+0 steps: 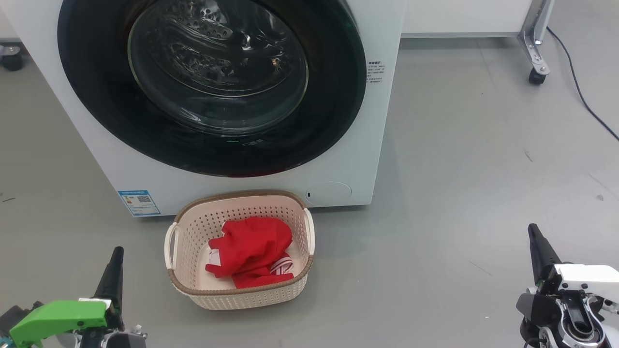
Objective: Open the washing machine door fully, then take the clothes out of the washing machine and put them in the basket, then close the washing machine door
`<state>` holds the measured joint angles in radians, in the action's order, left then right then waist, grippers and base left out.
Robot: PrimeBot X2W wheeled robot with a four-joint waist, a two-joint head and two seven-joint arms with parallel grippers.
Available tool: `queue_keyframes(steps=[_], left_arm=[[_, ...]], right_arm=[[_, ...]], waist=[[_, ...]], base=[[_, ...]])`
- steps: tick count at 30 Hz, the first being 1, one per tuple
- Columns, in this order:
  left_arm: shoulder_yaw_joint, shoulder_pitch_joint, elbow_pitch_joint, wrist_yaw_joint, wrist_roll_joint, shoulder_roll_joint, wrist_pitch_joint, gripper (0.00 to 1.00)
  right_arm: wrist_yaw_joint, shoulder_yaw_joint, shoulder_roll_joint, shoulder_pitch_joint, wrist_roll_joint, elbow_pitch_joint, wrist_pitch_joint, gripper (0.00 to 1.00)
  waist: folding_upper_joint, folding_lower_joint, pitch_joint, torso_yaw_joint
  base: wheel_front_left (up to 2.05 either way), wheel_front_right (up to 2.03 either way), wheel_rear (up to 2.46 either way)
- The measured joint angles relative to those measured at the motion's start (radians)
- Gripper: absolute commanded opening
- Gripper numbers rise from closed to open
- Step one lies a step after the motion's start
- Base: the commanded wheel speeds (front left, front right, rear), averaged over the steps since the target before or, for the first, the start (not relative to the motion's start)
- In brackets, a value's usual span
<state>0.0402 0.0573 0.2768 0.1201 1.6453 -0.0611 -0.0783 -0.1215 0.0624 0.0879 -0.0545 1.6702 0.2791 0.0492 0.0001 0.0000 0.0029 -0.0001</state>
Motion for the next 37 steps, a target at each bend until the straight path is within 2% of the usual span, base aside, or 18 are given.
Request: queue_keyframes(steps=[37], left_arm=[[0.003,0.000,-0.001,0.000,0.000,0.003,-0.001,0.00]], right_arm=[[0.000,0.003,-0.002,0.000,0.000,-0.003,0.005,0.00]], waist=[[0.0000,0.0000,0.000,0.000]], base=[[0.00,0.00,0.00]])
